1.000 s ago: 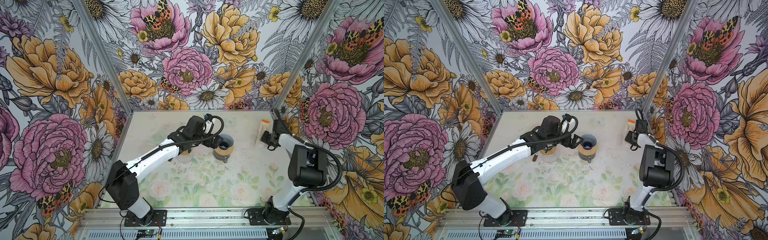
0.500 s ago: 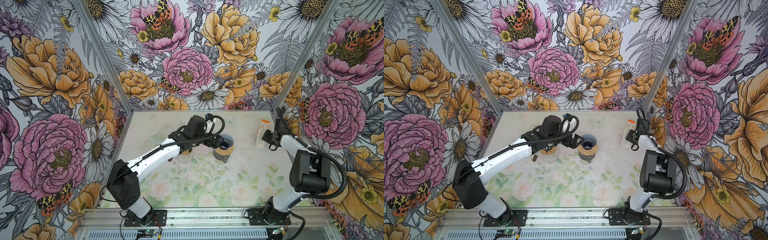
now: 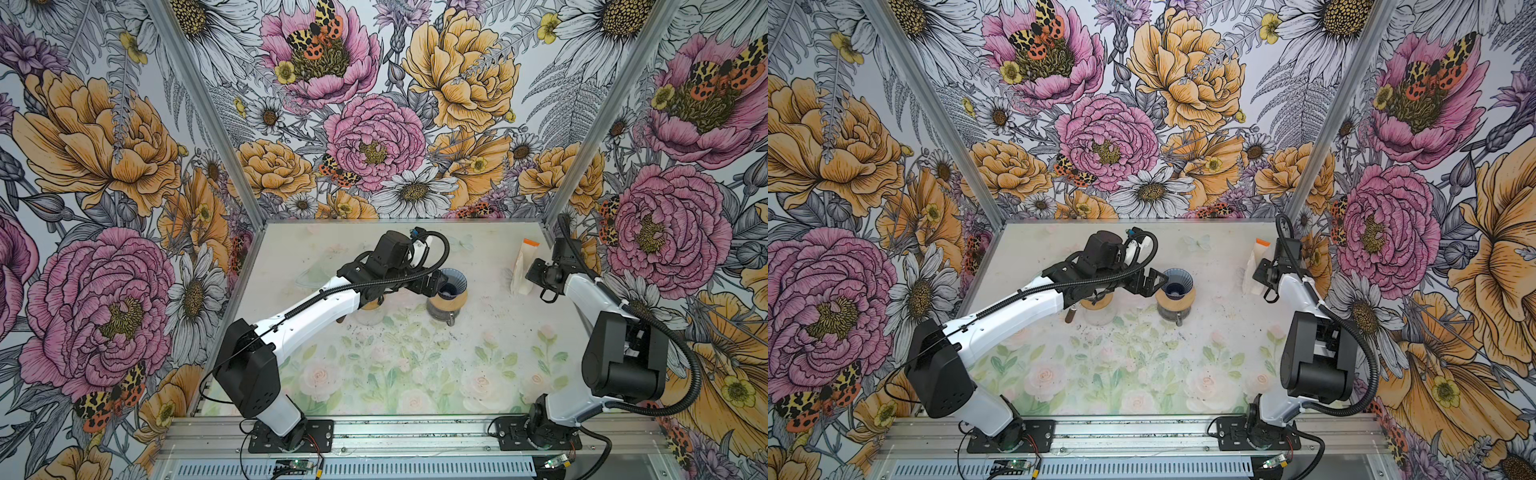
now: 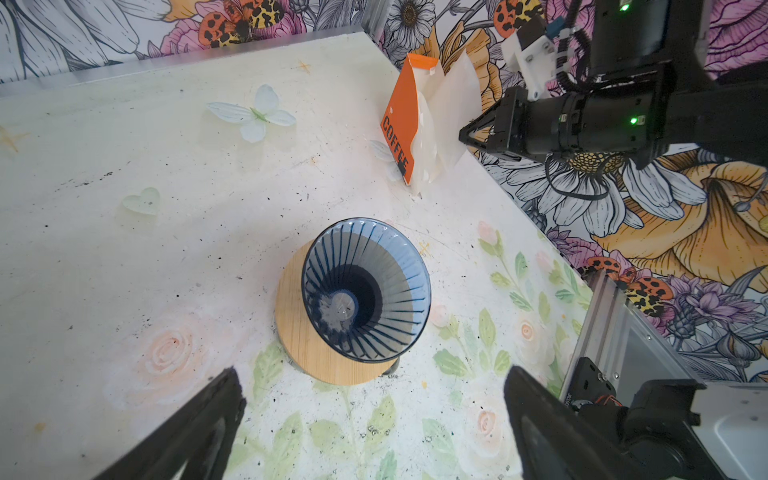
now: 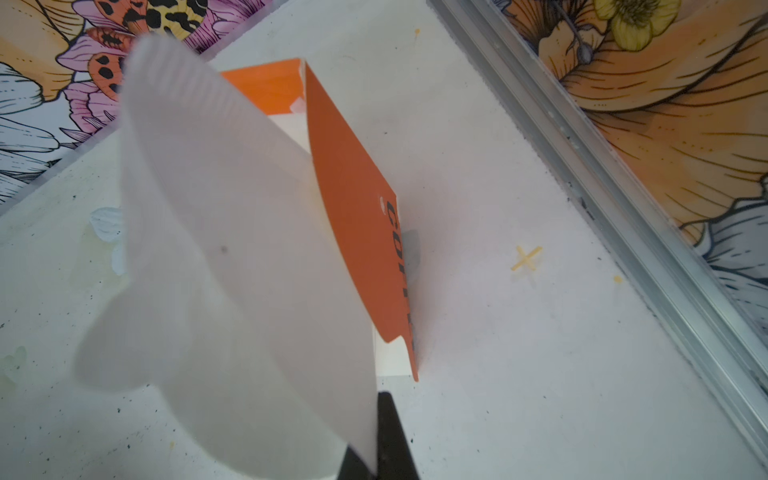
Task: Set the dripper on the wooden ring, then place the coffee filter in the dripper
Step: 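Pinch a white paper filter from the bag with the right gripper and lift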
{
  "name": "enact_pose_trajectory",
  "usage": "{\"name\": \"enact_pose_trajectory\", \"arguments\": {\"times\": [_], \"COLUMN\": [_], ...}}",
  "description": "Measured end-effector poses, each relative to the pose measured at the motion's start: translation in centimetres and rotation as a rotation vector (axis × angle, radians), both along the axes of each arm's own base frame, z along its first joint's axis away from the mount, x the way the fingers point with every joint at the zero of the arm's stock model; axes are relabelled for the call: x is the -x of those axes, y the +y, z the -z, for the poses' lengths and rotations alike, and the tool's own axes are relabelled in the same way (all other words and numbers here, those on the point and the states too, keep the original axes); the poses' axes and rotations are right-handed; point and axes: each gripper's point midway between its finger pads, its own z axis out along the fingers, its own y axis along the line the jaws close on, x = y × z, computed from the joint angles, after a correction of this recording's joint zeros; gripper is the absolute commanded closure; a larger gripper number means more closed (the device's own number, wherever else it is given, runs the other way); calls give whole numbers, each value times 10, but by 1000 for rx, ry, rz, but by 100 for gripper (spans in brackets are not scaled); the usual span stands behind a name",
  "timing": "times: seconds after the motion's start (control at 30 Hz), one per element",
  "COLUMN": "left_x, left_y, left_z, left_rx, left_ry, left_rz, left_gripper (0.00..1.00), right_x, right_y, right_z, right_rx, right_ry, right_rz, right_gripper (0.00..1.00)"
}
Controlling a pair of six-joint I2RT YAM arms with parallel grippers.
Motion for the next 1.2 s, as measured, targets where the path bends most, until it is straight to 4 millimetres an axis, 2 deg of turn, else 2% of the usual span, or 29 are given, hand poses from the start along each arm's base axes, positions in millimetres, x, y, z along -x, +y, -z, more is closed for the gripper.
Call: {"name": "enact_pose_trajectory", "arguments": {"times": [0.3, 0.5, 0.67, 1.03, 1.2], "left_x": [-1, -2, -2, -2, -6], "left_y": [-1, -2, -3, -2, 4], "left_z": [-5, -12, -13, -13, -17], "left_rx": [7, 15, 17, 13, 12], "left_ry": [-7, -17, -19, -24, -32], "left_rz": [0, 1, 1, 4, -8], "left_gripper": [1, 1, 1, 1, 1], "right_x": [10, 24, 31, 61, 84], "right_y": [4, 18, 46, 124, 159], "right_z": [-47, -70, -92, -140, -149], "right_rx": [21, -1, -48, -142, -160], "right_ry": [-98, -106, -109, -76, -22], "right_rz": [-4, -54, -170, -486, -622], "right_gripper": [100, 100, 100, 100, 100]}}
